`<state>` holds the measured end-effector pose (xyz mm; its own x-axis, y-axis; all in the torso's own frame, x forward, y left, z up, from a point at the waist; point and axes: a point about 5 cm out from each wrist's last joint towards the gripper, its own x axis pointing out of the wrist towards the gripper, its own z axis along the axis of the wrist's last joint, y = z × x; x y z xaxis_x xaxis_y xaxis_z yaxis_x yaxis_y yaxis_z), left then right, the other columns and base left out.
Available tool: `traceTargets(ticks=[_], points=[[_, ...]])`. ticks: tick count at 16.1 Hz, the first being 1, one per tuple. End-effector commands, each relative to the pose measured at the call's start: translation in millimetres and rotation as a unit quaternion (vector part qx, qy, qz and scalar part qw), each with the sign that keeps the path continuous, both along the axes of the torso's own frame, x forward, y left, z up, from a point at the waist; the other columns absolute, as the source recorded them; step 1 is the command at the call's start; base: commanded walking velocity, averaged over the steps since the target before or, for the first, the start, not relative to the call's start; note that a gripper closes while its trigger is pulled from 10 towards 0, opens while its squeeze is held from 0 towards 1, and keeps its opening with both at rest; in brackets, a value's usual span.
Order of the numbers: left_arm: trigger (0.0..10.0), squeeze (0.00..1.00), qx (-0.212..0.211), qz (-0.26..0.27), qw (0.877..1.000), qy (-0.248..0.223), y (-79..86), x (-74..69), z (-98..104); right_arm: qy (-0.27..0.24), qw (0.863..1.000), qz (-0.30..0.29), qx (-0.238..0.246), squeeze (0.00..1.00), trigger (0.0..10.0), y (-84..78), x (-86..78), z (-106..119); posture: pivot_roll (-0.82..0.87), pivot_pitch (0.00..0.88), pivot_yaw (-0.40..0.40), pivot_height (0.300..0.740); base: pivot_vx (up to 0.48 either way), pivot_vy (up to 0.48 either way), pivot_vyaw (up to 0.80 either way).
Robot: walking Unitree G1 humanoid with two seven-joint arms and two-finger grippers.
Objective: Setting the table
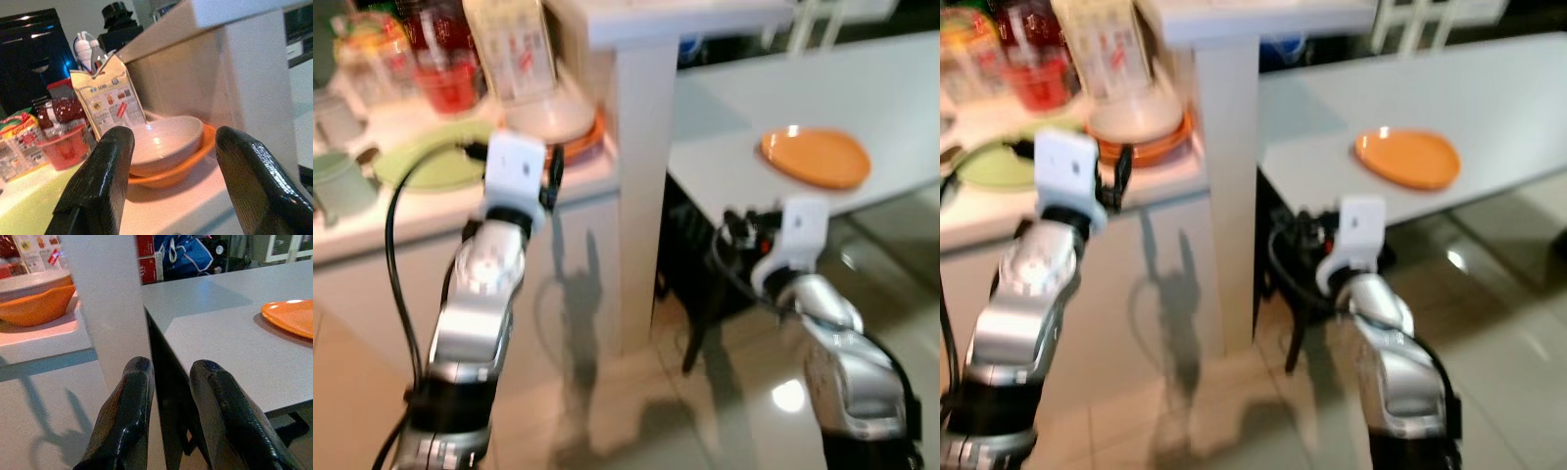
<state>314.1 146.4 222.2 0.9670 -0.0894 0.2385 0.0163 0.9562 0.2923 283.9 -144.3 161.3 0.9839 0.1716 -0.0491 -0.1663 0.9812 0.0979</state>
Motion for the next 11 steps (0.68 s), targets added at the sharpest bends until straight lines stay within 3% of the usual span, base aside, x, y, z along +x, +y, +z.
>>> traceTargets(ticks=[1, 5, 11], points=[[10.0, 0.0, 0.004, 0.01, 1.0, 0.001, 6.8, 0.3, 0.7, -0.01, 1.0, 0.015, 0.002, 0.0, 10.0, 8.2, 2.2, 4.5, -0.01, 0.0, 0.0, 0.74, 0.0, 0.465, 0.0], [10.0, 0.0, 0.005, 0.006, 1.0, -0.011, 4.8, -0.4, 7.1, -0.015, 1.0, 0.017, 0.0, 0.0, 10.0, 8.2, 1.8, 5.8, -0.01, 0.0, -0.005, 0.74, 0.0, 0.467, 0.0], [10.0, 0.0, 0.002, -0.034, 0.996, -0.084, -9.2, -4.5, 51.9, -0.066, 0.998, 0.004, 0.022, 0.0, 10.0, 4.1, 0.0, 19.5, 0.0, 0.0, -0.013, 0.74, 0.0, 0.472, 0.0]])
